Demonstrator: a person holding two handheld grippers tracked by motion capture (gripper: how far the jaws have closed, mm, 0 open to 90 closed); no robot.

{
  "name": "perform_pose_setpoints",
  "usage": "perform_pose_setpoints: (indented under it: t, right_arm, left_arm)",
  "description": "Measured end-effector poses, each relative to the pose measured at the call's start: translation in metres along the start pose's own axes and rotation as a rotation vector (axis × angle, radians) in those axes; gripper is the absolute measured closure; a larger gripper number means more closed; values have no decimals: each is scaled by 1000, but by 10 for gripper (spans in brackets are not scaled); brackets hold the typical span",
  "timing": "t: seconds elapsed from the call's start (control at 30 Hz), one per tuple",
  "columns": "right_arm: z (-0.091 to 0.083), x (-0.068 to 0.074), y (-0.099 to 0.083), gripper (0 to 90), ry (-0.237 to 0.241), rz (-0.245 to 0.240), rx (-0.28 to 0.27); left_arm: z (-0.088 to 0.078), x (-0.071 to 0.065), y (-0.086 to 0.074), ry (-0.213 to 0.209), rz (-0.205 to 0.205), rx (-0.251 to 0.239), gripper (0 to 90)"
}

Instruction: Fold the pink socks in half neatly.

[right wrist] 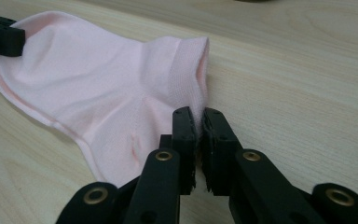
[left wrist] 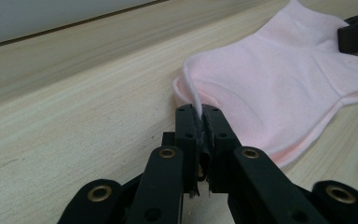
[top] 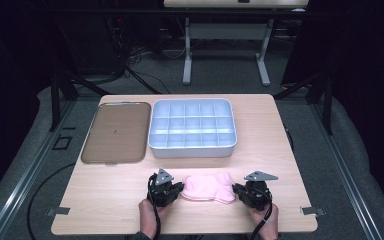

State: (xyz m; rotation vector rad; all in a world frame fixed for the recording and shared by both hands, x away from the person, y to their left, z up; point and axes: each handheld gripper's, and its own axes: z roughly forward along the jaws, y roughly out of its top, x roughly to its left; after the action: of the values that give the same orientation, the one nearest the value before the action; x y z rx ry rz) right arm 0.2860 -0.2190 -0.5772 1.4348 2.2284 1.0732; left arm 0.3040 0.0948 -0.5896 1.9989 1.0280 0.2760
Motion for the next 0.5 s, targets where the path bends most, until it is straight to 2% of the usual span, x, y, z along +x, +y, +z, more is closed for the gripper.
perform_pose_setpoints:
  t: [0.17,0.3,0.4,0.5]
  right_arm:
    - [-8,4,6,842,-2,0,-15]
    - [-13,8,12,841,-28,-35,-5]
    - [-17,8,13,841,-28,-21,-20]
    - [-22,10,16,838,-17,-20,-12]
  left_arm:
    - [1,0,0,-9,-12,-3,856]
    - [3,2,2,-20,-23,-3,856]
    - [4,0,3,-17,-20,-1,856]
    - [4,1,3,-22,-22,0,856]
